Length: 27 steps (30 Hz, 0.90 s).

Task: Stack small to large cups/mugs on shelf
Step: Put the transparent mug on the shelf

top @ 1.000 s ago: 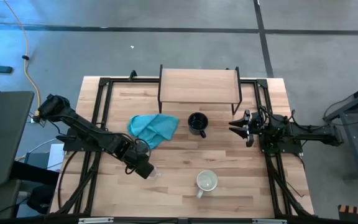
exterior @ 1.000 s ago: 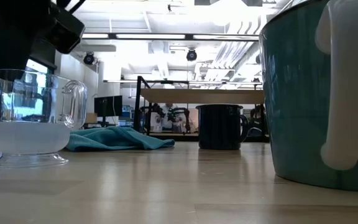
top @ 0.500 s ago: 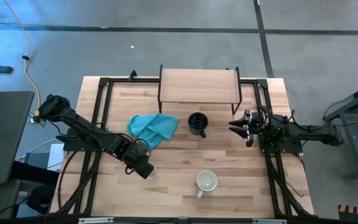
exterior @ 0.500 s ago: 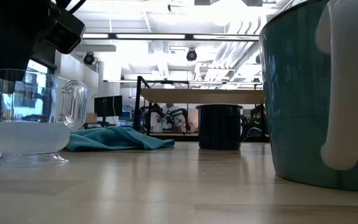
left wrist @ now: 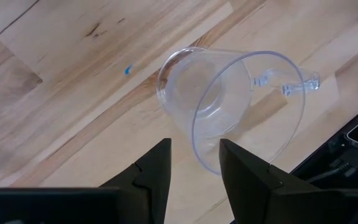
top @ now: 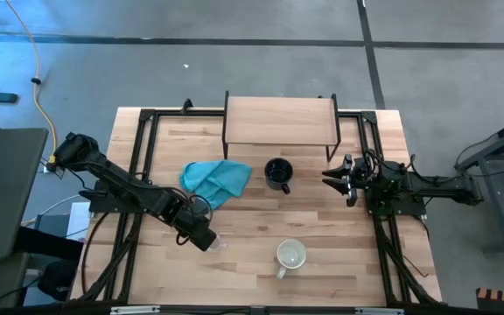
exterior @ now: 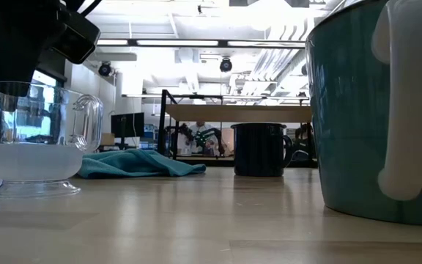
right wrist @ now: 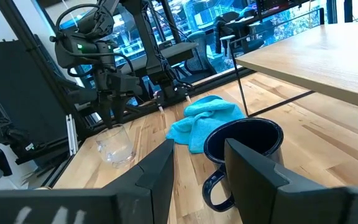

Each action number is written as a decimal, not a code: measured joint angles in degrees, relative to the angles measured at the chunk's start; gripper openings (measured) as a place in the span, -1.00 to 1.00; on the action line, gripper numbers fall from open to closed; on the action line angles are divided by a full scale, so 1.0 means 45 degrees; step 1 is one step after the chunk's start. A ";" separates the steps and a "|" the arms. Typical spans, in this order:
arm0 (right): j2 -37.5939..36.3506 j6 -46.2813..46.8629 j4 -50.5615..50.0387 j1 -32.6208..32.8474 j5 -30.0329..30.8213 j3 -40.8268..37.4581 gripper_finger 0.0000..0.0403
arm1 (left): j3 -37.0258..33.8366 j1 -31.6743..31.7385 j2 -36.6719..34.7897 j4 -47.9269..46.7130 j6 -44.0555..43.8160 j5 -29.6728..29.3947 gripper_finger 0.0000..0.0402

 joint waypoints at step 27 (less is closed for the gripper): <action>0.0005 0.0044 0.0000 0.0000 0.0015 0.0000 -0.34 | 0.0000 0.0000 0.0335 0.0296 0.0043 -0.0058 -0.55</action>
